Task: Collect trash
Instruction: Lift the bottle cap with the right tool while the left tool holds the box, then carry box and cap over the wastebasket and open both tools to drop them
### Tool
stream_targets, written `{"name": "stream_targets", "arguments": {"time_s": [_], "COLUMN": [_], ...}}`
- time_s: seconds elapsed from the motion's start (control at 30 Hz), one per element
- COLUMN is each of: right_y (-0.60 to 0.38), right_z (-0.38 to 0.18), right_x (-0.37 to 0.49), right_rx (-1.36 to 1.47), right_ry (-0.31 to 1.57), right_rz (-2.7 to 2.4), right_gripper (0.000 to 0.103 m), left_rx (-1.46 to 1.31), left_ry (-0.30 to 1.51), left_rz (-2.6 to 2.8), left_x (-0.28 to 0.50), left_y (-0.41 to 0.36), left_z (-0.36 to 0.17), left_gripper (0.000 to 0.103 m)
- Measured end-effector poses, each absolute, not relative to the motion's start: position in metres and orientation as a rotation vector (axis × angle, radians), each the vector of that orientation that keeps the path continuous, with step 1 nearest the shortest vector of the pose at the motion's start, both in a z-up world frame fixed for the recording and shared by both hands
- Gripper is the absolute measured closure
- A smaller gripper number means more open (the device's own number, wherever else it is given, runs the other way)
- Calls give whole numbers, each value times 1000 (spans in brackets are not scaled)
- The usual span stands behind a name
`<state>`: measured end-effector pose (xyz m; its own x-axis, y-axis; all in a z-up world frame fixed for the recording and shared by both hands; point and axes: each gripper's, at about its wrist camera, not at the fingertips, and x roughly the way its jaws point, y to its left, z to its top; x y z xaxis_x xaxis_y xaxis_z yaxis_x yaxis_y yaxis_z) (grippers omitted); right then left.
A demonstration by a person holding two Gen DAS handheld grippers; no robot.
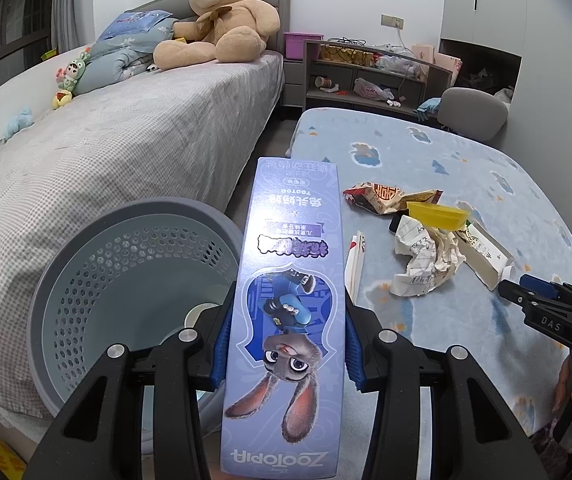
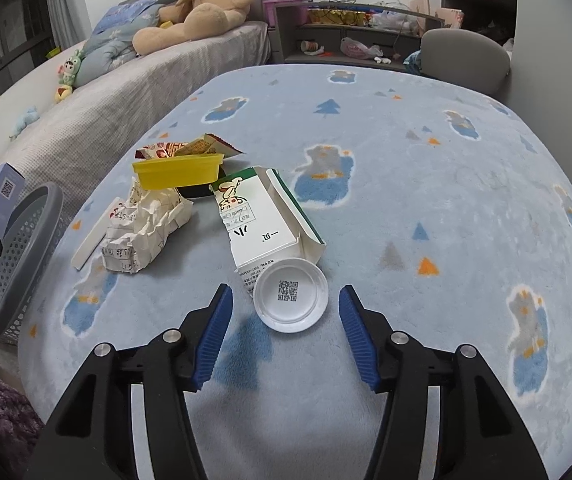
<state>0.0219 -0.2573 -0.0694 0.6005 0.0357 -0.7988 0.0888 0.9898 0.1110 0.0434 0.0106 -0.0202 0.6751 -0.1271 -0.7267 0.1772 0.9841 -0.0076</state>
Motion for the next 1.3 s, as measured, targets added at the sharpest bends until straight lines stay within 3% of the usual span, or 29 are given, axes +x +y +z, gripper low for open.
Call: {"name": "stream_targets", "arguments": {"time_s": [0.1, 0.17, 0.2, 0.8, 1.3], "right_y": [-256, -255, -254, -191, -67], "right_z": [-73, -74, -74, -25, 2], "right_x": [24, 23, 23, 1, 55], "right_rx": [140, 132, 130, 116, 78], "right_ry": [935, 939, 942, 857, 809], "right_rz": [-25, -21, -20, 113, 407], "right_gripper": [49, 62, 63, 63, 63], "left_rx": [65, 64, 64, 45, 24], "left_ry": [814, 815, 815, 788, 823], "left_rz": [-171, -171, -170, -157, 41], "left_x": [44, 45, 45, 34, 37], "left_y": [10, 10, 10, 30, 121], "left_z": [-21, -22, -22, -8, 4], "left_gripper": [59, 59, 59, 59, 59]}}
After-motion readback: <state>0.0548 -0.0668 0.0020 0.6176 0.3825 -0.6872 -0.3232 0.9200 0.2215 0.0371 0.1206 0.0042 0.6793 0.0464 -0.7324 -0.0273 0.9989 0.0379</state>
